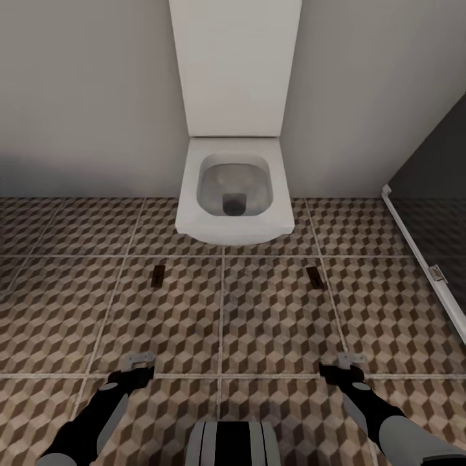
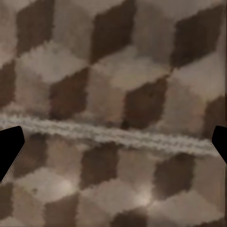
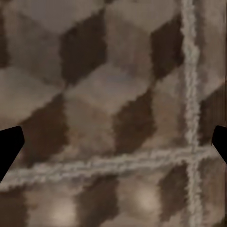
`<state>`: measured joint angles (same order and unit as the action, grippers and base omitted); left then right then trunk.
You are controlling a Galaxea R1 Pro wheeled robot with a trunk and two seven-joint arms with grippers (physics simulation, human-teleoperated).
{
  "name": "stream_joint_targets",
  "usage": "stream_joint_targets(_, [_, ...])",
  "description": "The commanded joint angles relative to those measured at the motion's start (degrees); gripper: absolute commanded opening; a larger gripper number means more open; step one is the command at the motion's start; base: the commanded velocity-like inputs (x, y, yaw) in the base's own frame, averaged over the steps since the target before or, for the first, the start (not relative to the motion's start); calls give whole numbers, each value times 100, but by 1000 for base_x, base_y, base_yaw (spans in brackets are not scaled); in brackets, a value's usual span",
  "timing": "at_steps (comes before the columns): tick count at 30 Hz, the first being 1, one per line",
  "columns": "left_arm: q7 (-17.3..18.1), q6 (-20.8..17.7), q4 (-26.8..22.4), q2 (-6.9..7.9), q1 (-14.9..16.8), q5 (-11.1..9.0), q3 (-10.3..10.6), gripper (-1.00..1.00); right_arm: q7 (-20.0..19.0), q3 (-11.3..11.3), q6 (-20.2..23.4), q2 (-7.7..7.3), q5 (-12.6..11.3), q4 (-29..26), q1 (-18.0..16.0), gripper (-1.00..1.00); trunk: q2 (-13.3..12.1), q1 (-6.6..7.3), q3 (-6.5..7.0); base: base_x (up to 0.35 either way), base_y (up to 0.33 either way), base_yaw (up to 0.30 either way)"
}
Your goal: Take the four mousetraps from the cabinet in the bathroom and place them on the bathroom floor. Make sure all four end up on the same floor surface, and ensure that at least two of them are either under or directly next to the same bathroom sink.
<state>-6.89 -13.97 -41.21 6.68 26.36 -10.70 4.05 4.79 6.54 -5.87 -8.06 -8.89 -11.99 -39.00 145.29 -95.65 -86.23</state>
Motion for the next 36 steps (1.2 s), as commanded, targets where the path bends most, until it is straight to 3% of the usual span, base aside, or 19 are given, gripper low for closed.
stream_joint_targets(1, [-54,-25,-10,9,0,-59,42,100,22,49,-19,-3,-60,4,-2,100,0,3,20,0,0,0])
stream_joint_targets(36, [-50,-19,-10,7,0,-55,35,100,22,67,-11,-3,-35,-5,-2,100,-47,93,795,0,0,0])
